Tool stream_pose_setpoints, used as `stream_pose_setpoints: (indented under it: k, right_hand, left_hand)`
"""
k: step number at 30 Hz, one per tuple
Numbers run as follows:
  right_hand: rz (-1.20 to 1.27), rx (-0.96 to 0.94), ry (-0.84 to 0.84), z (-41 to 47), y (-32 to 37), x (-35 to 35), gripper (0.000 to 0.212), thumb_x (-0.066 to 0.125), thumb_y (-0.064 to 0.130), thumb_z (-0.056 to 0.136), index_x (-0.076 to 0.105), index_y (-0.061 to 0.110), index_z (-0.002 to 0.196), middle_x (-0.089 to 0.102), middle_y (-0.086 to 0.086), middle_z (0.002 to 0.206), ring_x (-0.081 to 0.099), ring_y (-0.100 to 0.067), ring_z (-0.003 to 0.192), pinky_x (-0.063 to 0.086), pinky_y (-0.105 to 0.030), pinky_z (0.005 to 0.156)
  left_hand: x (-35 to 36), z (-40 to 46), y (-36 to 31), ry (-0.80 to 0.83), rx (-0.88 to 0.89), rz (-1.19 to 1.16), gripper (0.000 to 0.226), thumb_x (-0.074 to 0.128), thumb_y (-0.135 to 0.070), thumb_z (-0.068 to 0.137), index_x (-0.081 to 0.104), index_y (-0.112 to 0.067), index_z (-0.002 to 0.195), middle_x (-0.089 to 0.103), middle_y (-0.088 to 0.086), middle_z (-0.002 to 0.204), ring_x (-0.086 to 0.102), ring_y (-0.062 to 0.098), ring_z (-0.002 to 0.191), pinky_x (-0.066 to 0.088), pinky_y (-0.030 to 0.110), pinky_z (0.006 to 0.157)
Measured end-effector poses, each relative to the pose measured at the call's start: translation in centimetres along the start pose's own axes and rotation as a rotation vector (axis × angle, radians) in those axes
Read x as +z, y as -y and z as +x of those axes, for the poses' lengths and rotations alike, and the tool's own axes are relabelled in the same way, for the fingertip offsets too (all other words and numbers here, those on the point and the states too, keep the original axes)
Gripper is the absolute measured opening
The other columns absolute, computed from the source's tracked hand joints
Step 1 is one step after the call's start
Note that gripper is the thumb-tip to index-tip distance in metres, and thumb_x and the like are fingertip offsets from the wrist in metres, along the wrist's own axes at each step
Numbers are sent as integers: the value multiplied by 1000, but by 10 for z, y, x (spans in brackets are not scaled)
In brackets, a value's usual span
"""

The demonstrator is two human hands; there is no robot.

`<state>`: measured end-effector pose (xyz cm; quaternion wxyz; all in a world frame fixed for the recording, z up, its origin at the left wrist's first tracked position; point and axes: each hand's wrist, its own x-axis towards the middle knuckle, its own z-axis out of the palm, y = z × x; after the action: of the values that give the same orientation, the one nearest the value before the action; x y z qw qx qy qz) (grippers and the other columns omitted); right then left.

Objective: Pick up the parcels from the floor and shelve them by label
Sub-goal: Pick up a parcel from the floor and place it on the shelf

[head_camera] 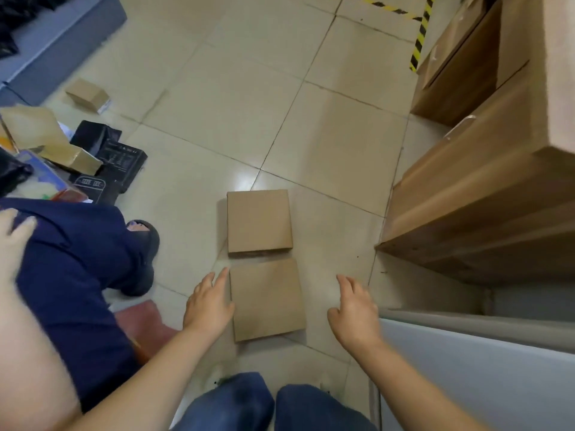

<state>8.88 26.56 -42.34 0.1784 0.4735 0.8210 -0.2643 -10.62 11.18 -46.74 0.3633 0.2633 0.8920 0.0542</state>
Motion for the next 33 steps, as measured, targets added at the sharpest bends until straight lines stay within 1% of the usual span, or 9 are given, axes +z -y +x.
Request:
stream_pose_setpoints:
  k: [5,10,14,16,21,25,28,30,33]
  right_hand:
    - [3,16,37,68,-25,91,64,50,15,86,25,15,145,34,-6,147,36,-23,130,31,-34,109]
    - [132,77,137,139,-43,176,61,49,15,86,28,13,144,35,-9,145,36,-26,128,36,-36,105]
    - [267,142,198,186,-56,226,62,48,13,86,27,13,144,33,-11,147,36,-28,132,34,-36,105]
    - [315,161,222,202,-64,244,62,48,13,87,26,12,145,33,-11,149,36,-28,133,34,-35,106]
    - [562,269,290,222,-78,275,67,47,11,85,23,15,147,35,-10,150,41,-30,131,37,-43,107]
    - [740,355,410,224,-78,282,57,47,8,79,39,17,135,56,-9,124,55,-30,108,47,-47,97]
    - [794,388,455,218,-77,280,73,53,18,69,32,19,139,55,-9,125,56,-30,108,47,-48,97]
    - [818,403,460,211,-77,274,81,54,20,69,25,19,144,52,-9,131,55,-30,110,47,-48,97]
    - [840,420,446,195,-75,255,77,55,17,75,23,20,145,52,-9,132,56,-30,109,47,-47,97]
  left_hand:
    - [82,69,29,24,-52,-32,76,53,-20,82,13,-22,146,24,10,152,26,28,136,28,36,108]
    - [158,136,60,92,-167,-238,78,54,-14,76,21,-24,145,42,17,135,44,32,122,40,34,99]
    - [198,174,77,77,-288,-438,68,60,-5,74,34,-7,137,55,24,121,57,37,105,48,38,87]
    - [215,186,88,90,-340,-466,66,61,-4,75,33,-2,135,53,25,125,55,37,109,47,38,90]
    - [243,199,102,174,-359,-571,48,60,-1,74,45,-1,119,60,20,114,58,32,102,48,42,90]
    - [243,198,94,227,-399,-767,44,57,-2,79,43,-7,121,60,13,110,58,27,93,46,31,70]
    - [240,189,90,281,-445,-862,42,56,-8,82,42,-10,121,61,10,110,58,22,88,41,28,62]
    - [235,179,85,276,-472,-908,39,54,-16,85,42,-12,122,60,6,105,57,19,86,42,29,66]
    - [223,158,78,267,-513,-980,45,46,-33,90,37,-18,132,55,5,123,52,23,107,40,36,88]
